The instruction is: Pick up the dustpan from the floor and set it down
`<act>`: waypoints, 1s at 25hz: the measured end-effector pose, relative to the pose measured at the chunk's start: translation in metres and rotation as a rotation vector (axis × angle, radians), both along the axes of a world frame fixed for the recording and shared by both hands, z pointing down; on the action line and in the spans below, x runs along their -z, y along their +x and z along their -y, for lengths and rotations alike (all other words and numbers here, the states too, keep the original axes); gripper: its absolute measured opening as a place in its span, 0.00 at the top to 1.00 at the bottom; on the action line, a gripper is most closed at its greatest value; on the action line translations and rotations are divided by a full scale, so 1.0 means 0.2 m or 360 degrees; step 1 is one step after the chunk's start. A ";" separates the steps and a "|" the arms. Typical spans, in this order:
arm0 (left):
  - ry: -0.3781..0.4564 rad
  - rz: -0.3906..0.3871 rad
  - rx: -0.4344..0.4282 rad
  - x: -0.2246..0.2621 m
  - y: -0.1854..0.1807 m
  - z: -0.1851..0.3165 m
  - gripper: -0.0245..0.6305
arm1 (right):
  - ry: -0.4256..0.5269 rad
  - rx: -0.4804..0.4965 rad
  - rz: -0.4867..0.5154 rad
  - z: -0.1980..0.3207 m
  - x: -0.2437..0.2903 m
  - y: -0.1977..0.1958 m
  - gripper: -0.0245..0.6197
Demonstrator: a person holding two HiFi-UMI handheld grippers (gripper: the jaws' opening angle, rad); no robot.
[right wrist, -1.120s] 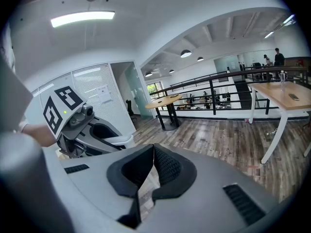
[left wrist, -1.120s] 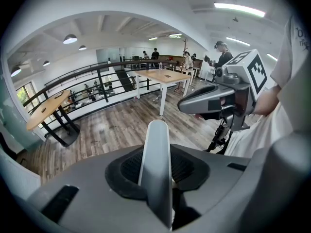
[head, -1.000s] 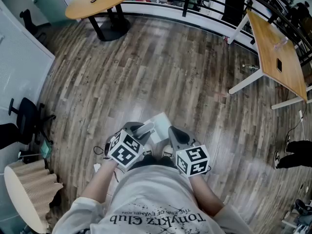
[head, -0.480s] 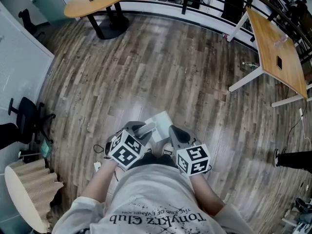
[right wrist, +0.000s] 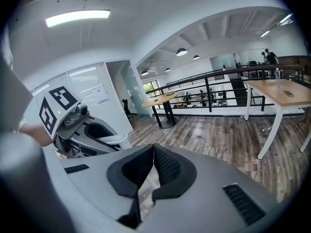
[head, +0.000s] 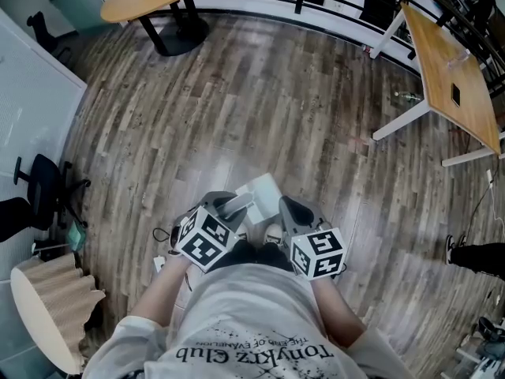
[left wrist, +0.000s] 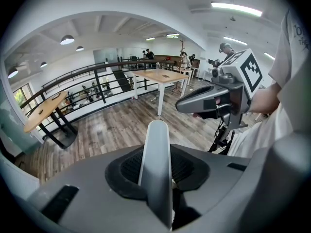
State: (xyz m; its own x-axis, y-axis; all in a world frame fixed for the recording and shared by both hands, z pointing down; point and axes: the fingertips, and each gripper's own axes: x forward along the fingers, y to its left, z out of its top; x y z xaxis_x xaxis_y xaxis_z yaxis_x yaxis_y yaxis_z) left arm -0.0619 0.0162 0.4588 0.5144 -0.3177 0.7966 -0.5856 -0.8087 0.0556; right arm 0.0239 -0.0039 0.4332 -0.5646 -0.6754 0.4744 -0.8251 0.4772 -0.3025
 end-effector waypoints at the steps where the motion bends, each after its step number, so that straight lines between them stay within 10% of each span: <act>1: -0.0001 0.0001 0.0001 0.00 0.00 0.00 0.78 | -0.0003 -0.0006 0.0000 0.00 0.00 0.01 0.92; 25: -0.0048 0.0020 0.0099 -0.25 -0.01 0.10 0.78 | -0.0130 -0.0067 -0.0004 0.05 -0.18 0.07 0.92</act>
